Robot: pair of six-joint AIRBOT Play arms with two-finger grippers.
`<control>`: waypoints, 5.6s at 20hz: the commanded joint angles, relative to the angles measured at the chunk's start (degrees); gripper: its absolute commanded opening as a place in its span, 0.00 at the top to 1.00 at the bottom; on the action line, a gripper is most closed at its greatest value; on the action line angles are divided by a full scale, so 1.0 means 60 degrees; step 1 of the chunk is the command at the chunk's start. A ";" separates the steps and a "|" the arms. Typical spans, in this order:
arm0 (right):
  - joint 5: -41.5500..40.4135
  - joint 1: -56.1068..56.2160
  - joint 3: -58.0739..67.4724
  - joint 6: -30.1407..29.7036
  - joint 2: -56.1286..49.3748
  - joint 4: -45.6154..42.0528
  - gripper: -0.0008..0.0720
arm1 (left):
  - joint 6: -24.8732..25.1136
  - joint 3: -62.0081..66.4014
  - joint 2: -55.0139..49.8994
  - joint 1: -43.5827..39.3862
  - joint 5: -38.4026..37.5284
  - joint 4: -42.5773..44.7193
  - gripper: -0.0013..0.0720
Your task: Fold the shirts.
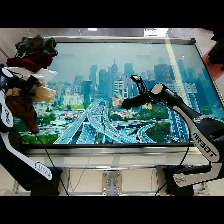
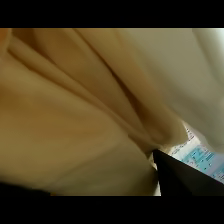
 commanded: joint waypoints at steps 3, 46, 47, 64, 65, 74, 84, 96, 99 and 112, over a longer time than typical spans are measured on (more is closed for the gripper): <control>-0.0011 -0.0007 0.0011 0.0164 0.0007 -0.0047 0.31 | 0.0554 0.0011 -0.0317 0.0080 0.1752 -0.1971 0.93; -0.2878 -0.3475 -0.1912 -0.0882 -0.0495 0.2736 0.27 | 0.2029 0.2320 0.0211 -0.6812 -0.0372 -0.1053 0.00; -0.3089 -0.3464 -0.1810 -0.0878 -0.0528 0.2699 0.27 | 0.2149 0.2320 0.0211 -0.6819 -0.0353 -0.1056 0.00; -0.1665 -0.4248 -0.0984 -0.0058 -0.0761 0.1574 0.51 | 0.2583 0.2320 0.0211 -0.6812 -0.0834 -0.1049 0.00; -0.1523 -0.4237 -0.0984 -0.0058 -0.0772 0.1501 0.51 | 0.2579 0.2320 0.0211 -0.6812 -0.0710 -0.1053 0.00; -0.1264 -0.3384 -0.0980 -0.0317 -0.1351 0.2004 0.84 | 0.2575 0.2317 0.0168 -0.6819 -0.0525 -0.1446 0.00; 0.0772 -0.5020 0.0765 -0.0342 0.0040 0.1344 0.95 | 0.9041 0.2299 -0.0834 -0.8655 0.0452 -0.1555 0.01; 0.0987 -0.4987 0.1308 -0.0313 0.0273 0.1016 0.95 | 0.7512 0.2299 -0.0892 -1.0145 0.1191 0.0408 0.02; 0.0987 -0.4987 0.1308 -0.0313 0.0273 0.1020 0.95 | 0.6324 0.2178 -0.0987 -1.0145 0.0885 0.2306 0.03; 0.1457 -0.5235 0.2535 0.0211 0.2401 -0.0645 0.95 | 0.3377 0.2736 0.0925 -1.0120 0.0849 1.0426 0.96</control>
